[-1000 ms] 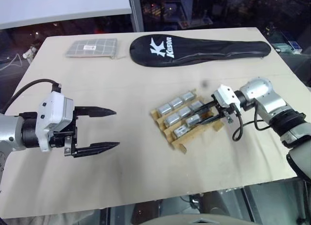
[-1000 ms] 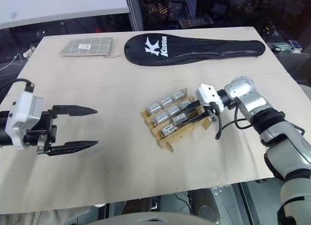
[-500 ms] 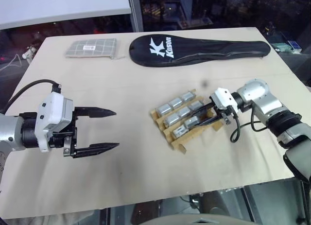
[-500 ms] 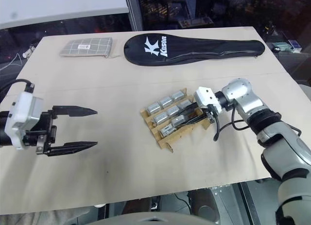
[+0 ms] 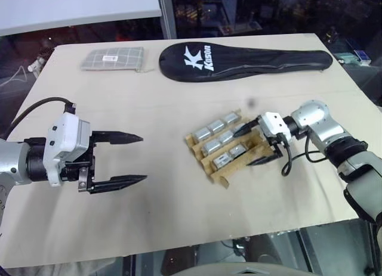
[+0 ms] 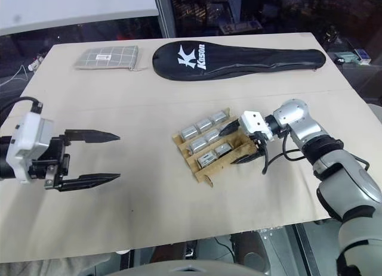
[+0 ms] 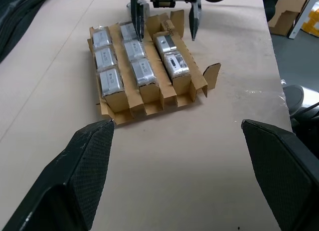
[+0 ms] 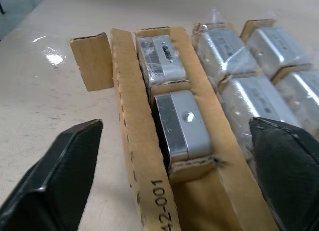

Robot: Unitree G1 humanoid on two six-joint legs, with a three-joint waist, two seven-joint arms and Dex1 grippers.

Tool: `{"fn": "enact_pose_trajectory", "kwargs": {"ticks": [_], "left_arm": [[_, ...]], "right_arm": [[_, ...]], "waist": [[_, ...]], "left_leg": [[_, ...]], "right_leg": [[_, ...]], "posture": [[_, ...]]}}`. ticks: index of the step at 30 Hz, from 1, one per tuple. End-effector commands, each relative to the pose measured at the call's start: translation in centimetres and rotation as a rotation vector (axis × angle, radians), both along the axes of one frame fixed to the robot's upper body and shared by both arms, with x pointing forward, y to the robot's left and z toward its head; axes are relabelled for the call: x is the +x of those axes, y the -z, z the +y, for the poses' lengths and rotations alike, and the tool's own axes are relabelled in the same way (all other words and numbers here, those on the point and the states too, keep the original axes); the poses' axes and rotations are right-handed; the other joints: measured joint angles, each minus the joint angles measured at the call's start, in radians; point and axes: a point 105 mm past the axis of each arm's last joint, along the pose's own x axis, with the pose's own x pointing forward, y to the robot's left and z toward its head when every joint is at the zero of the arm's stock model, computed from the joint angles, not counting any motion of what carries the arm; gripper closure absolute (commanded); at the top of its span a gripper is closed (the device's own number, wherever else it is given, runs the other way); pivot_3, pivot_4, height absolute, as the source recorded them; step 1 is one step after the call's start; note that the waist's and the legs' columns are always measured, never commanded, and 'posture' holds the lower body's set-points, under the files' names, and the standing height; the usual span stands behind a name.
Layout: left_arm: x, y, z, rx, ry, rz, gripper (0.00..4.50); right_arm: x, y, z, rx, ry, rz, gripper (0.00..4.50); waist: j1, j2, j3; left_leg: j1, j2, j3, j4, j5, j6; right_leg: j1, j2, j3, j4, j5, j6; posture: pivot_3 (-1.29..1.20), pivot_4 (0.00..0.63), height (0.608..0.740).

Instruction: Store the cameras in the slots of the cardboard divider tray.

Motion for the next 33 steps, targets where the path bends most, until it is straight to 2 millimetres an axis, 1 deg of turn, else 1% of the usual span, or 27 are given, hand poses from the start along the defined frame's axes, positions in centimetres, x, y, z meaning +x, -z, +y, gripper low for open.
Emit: {"fn": "enact_pose_trajectory", "kwargs": {"ticks": [1,5,7,8,9,11,13,16,18,21,25,28,33], "left_arm": [[0.2,-0.5,-0.6,-0.009,0.034,-0.021,0.29],[0.5,-0.5,-1.2,-0.027,0.055,-0.022,0.29],[0.6,-0.4,-1.4,-0.030,0.066,-0.015,0.29],[0.7,-0.3,-1.4,-0.031,0.071,-0.015,0.29],[0.8,-0.3,-1.5,-0.032,0.074,-0.015,0.29],[1.0,-0.2,-1.5,-0.036,0.079,-0.018,0.29],[1.2,-0.1,-1.6,-0.041,0.086,-0.020,0.29],[1.4,0.0,-1.8,-0.045,0.099,-0.023,0.29],[1.6,0.0,-1.9,-0.043,0.105,-0.026,0.29],[1.7,0.0,-2.0,-0.047,0.117,-0.023,0.29],[2.1,0.2,-1.9,-0.026,0.126,-0.026,0.29],[2.3,0.3,-2.0,-0.030,0.128,-0.025,0.29],[2.5,0.3,-2.1,-0.039,0.130,-0.031,0.29]], "right_arm": [[0.0,-2.7,-1.0,0.046,-0.005,-0.022,0.04],[0.7,-4.6,-3.1,0.106,0.132,-0.013,0.04],[2.0,-5.4,-4.2,0.151,0.280,-0.067,0.04],[2.6,-5.6,-5.2,0.152,0.368,-0.101,0.04],[2.9,-5.7,-6.0,0.158,0.438,-0.127,0.04],[3.2,-6.3,-7.4,0.215,0.560,-0.119,0.04],[3.5,-5.7,-9.0,0.207,0.716,-0.129,0.04],[3.3,-4.4,-10.4,0.200,0.901,-0.095,0.04],[3.0,-3.7,-10.6,0.211,0.998,-0.051,0.04],[2.0,-3.1,-9.9,0.252,1.075,0.019,0.04],[2.4,-1.5,-9.9,0.265,1.201,0.015,0.04],[2.3,-0.9,-9.3,0.282,1.211,0.038,0.04],[2.7,-0.1,-9.2,0.272,1.213,0.054,0.04]], "waist": [[0.002,0.000,0.000],[0.004,0.000,0.000],[0.004,0.000,0.000],[0.003,0.000,0.000],[0.005,0.000,0.000],[0.006,0.000,0.000],[0.005,0.000,0.000],[0.005,0.000,0.000],[0.000,0.000,0.000],[-0.001,0.000,0.000],[0.000,0.000,0.000],[0.002,0.000,0.000],[0.002,0.000,0.000]], "left_leg": [[0.000,0.000,0.000,0.000,0.000,0.000],[-0.001,0.000,0.000,0.000,0.000,0.000],[-0.001,0.000,0.000,0.000,0.000,0.000],[-0.001,0.000,0.000,0.000,0.000,0.000],[-0.001,0.000,0.000,0.000,0.000,0.000],[-0.001,0.000,0.000,0.000,0.000,0.000],[-0.001,-0.001,0.000,0.000,0.000,0.000],[-0.001,-0.001,0.000,0.000,0.000,0.000],[0.000,-0.001,0.001,0.000,0.000,0.000],[0.000,0.000,0.001,0.000,0.000,0.000],[0.000,0.000,0.002,0.000,0.000,0.000],[0.000,0.000,0.002,0.000,0.000,0.000],[-0.001,-0.001,0.001,0.000,0.000,0.000]], "right_leg": [[0.000,0.000,0.000,0.000,0.000,0.000],[0.000,0.000,0.000,0.000,0.000,0.000],[0.000,0.000,0.000,0.000,0.000,0.000],[0.000,0.000,0.000,0.000,0.000,0.000],[0.000,0.000,0.000,-0.001,0.000,0.000],[0.000,0.000,0.000,-0.001,0.000,0.000],[0.000,0.000,0.000,-0.001,0.000,0.000],[0.000,0.000,0.000,0.000,0.000,0.001],[0.000,0.000,0.001,0.000,0.000,0.001],[0.000,0.001,0.002,0.000,-0.002,0.004],[0.000,0.001,0.003,0.000,-0.002,0.005],[0.000,0.001,0.003,0.000,-0.002,0.005],[0.000,0.001,0.003,-0.001,-0.002,0.005]], "posture": [[0.00,0.150,0.740],[0.00,0.150,0.740],[0.00,0.150,0.740],[0.00,0.150,0.740],[0.00,0.150,0.740],[0.00,0.150,0.740],[0.00,0.150,0.740],[0.00,0.150,0.740],[0.00,0.150,0.740],[0.00,0.150,0.740],[0.00,0.150,0.740],[0.00,0.150,0.740],[0.00,0.150,0.740]]}}
